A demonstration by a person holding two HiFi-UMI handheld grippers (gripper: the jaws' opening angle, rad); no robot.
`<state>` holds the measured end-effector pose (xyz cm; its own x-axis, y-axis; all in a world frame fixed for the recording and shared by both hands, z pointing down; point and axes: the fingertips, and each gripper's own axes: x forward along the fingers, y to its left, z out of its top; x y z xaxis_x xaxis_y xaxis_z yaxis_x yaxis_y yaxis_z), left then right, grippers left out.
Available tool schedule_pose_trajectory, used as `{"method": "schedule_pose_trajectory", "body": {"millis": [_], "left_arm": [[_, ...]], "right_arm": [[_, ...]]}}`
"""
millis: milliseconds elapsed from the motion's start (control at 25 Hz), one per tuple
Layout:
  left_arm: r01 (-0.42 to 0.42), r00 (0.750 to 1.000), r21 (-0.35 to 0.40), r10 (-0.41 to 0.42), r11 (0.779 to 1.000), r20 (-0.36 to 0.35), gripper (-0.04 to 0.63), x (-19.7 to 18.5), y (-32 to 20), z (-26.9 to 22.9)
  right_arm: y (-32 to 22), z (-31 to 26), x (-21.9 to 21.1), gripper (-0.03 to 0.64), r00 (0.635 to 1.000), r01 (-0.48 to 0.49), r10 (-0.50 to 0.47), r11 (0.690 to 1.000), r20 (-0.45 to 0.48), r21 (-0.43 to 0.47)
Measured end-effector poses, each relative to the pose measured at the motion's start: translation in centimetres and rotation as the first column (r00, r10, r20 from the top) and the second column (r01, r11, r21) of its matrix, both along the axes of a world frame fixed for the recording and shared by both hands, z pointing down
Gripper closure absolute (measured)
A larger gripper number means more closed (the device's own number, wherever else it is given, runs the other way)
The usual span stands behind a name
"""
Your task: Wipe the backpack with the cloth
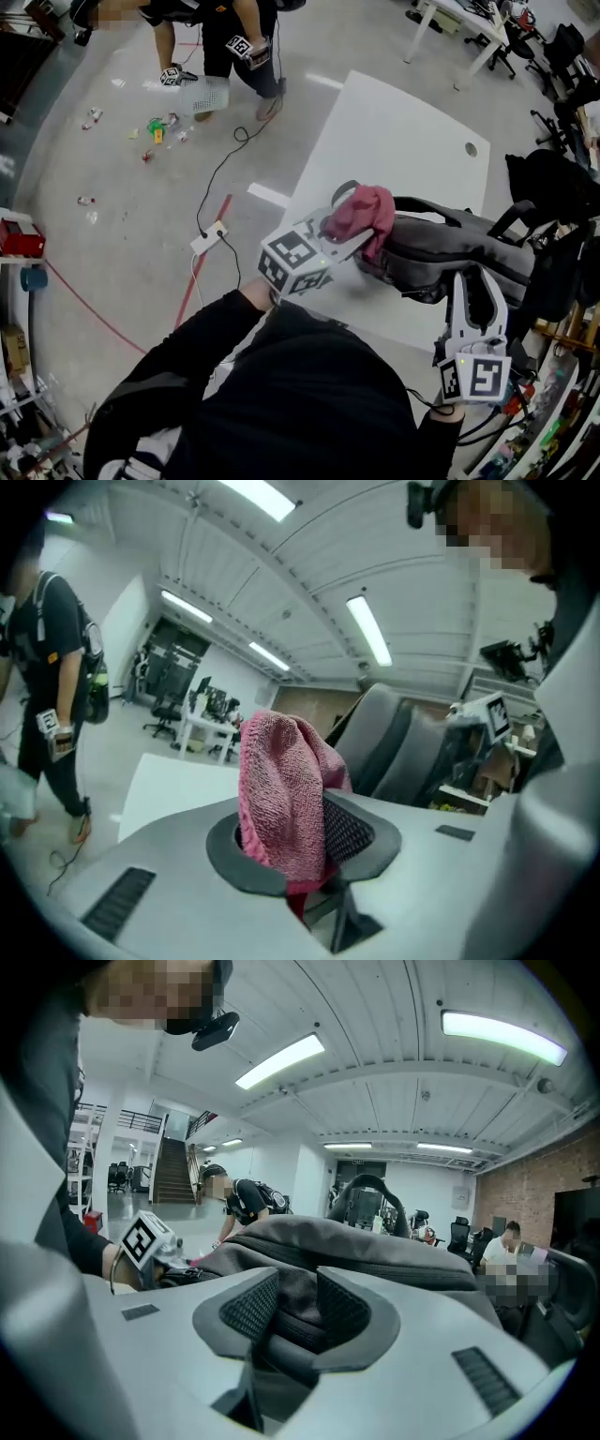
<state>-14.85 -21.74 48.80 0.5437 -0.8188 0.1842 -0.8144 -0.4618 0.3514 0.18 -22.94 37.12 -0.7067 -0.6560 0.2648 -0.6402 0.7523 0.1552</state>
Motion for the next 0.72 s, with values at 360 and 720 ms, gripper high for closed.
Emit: {"method": "schedule_pose_trajectory", "body": {"millis": [360, 720], "left_arm": [[0.013, 0.962, -0.495, 0.124, 0.869, 0.243, 0.502, 0.0, 0.4, 22.4], [-0.123, 0.986, -0.088, 0.111, 0.989, -0.124, 0.502, 3.0, 1.5, 3.7]], "right_arm": [[-0.1, 0.8, 0.1, 0.483, 0.999, -0.009, 0.008, 1.000, -0.041, -0.017], [-0.3, 0.8, -0.1, 0.483, 0.999, -0.019, 0.018, 0.999, -0.042, -0.025]]}}
